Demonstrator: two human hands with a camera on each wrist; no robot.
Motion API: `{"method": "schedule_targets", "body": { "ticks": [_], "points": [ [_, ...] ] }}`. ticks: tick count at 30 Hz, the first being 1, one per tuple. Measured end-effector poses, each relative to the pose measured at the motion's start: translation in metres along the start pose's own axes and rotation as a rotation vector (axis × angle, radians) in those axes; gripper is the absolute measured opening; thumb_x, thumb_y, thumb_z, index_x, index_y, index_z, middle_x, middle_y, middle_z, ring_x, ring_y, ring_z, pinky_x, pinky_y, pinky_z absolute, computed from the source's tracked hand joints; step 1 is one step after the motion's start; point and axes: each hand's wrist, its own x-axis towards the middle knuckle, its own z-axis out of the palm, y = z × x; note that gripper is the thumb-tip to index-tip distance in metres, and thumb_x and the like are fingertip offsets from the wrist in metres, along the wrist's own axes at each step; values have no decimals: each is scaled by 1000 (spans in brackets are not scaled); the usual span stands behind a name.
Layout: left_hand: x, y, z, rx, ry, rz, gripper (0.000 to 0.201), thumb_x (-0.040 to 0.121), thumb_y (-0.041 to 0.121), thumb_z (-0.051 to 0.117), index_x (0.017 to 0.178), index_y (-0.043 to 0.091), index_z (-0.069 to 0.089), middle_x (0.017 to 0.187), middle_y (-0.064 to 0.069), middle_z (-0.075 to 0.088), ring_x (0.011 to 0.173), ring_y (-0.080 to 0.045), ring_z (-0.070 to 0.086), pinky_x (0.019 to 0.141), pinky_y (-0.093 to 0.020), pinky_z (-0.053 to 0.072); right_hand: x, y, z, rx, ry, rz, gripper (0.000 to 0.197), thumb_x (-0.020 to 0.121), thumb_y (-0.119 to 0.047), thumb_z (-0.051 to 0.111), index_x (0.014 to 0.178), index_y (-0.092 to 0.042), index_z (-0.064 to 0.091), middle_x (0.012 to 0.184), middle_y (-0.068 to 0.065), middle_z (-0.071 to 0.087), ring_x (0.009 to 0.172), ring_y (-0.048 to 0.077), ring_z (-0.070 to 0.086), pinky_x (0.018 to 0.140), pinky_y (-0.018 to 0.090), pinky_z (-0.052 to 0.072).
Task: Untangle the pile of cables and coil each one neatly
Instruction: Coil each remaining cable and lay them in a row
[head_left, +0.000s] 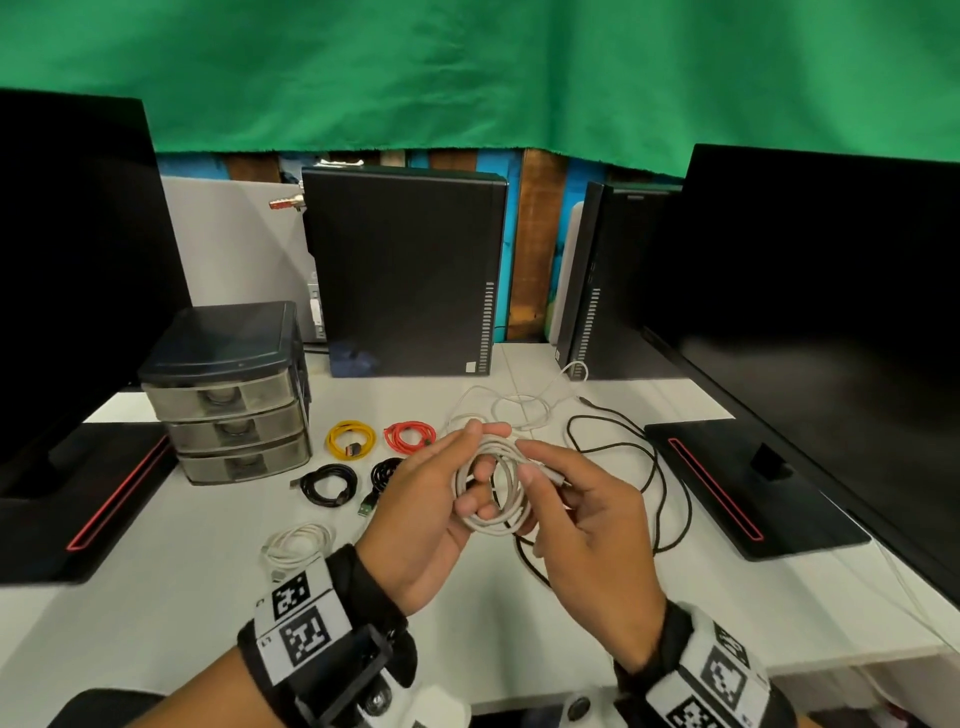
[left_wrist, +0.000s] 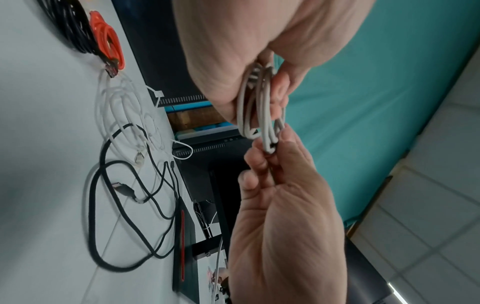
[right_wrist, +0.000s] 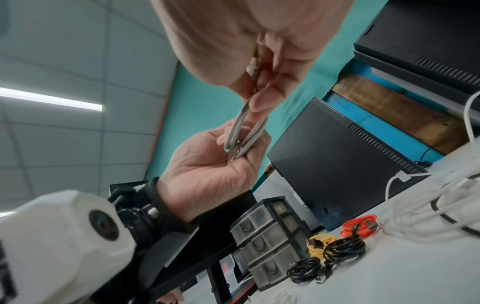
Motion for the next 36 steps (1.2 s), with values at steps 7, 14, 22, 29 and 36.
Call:
{"method": "schedule_targets", "body": {
  "ticks": [7, 14, 22, 29, 36],
  "points": [
    [-2, 2, -2, 9, -59, -110, 37, 98, 39, 52, 89, 11, 74, 64, -1, 44, 43, -9, 31, 48, -23, 37, 7, 3, -10, -136, -201, -65, 27, 100, -8, 58, 118, -22, 72, 112, -16, 73, 101, 13, 70, 79, 27, 57],
    [0, 7, -4, 301, -119, -67, 33, 103, 17, 45, 107, 9, 77, 68, -4, 50, 57, -17, 47, 71, -33, 45, 16, 5, -26, -331, -182, -210, 21, 96, -18, 61, 111, -25, 75, 101, -17, 74, 86, 14, 70, 70, 24, 53],
    [1, -5, -3, 724, -40, 185, 27, 103, 20, 50, 91, 18, 73, 56, 13, 42, 51, -5, 42, 62, -32, 50, 13, 9, -26, -690, -146, -472, 14, 100, -23, 56, 106, -19, 68, 91, -8, 65, 78, 13, 64, 60, 35, 54],
    [6, -2, -12, 696, -22, 235, 29, 105, 16, 47, 93, 8, 72, 57, 4, 45, 49, -10, 46, 62, -31, 52, 17, -2, -30, -405, -94, -212, 8, 100, -19, 57, 95, -18, 63, 83, -11, 69, 75, 5, 72, 53, 30, 56],
    [7, -3, -13, 579, -4, 244, 27, 104, 15, 49, 98, 11, 75, 61, 1, 49, 48, -12, 43, 56, -21, 44, 27, 3, -47, -616, -252, -40, 8, 91, -25, 71, 88, -31, 75, 84, -17, 64, 82, 10, 62, 66, 17, 44]
  ]
}}
